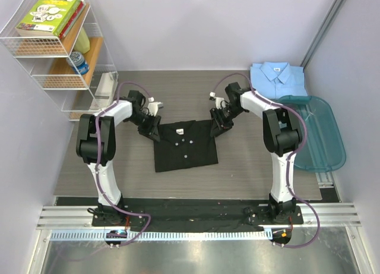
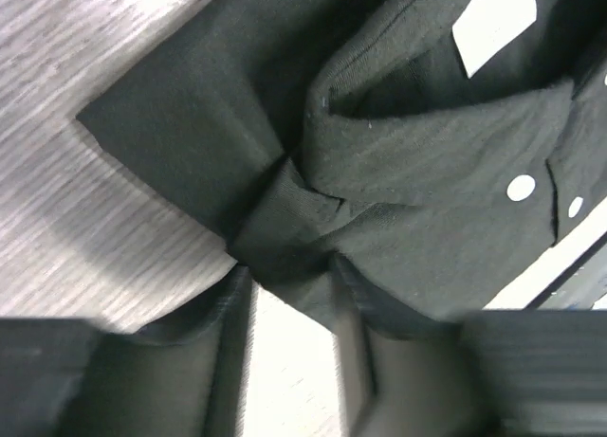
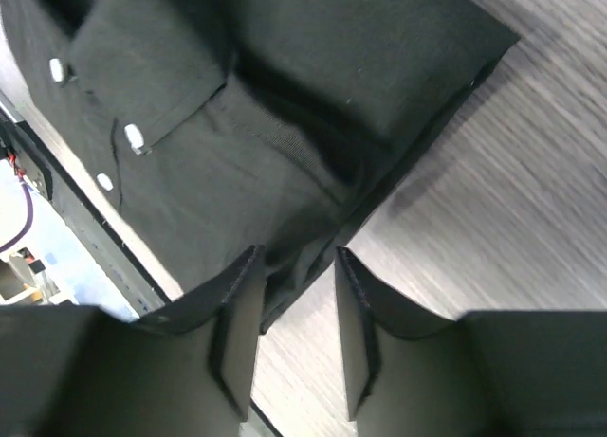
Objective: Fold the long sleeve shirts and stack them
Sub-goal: Neatly place the folded shirt into the bin
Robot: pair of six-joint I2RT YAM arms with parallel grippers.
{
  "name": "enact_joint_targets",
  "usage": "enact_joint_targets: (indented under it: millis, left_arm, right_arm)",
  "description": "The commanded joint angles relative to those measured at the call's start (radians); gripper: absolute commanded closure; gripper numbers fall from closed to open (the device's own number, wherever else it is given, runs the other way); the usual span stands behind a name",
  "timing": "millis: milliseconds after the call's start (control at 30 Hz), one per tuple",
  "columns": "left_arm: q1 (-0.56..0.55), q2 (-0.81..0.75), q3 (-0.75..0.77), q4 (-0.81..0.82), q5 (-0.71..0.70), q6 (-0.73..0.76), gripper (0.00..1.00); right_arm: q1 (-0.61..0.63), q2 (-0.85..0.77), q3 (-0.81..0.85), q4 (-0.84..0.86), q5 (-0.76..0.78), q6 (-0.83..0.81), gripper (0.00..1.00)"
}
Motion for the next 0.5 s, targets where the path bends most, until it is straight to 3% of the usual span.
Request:
enact_joint_targets:
  millis: [0, 133, 200, 467]
  left_arm:
    - [-0.006, -0.002, 0.033, 0.057, 0.0, -0.03, 0.69]
    - [-0.003, 0.006, 0.07, 0.051, -0.006, -0.038, 0.85]
    - [-0.001, 0.001, 0.085, 0.046, -0.004, -0.038, 0.99]
    - [0.02, 0.022, 0.137, 0.086, -0.032, -0.059, 1.0]
  right_arm:
    - [0.006, 0.03, 0.061, 0.036, -0.006, 0.029, 0.65]
    - [0.003, 0.055, 0.095, 0.044, 0.002, 0.038, 0.88]
    - [-0.003, 0.042, 0.096, 0.047, 0.008, 0.043, 0.99]
    - [-0.02, 0.021, 0.079, 0.114, 0.023, 0.046, 0.99]
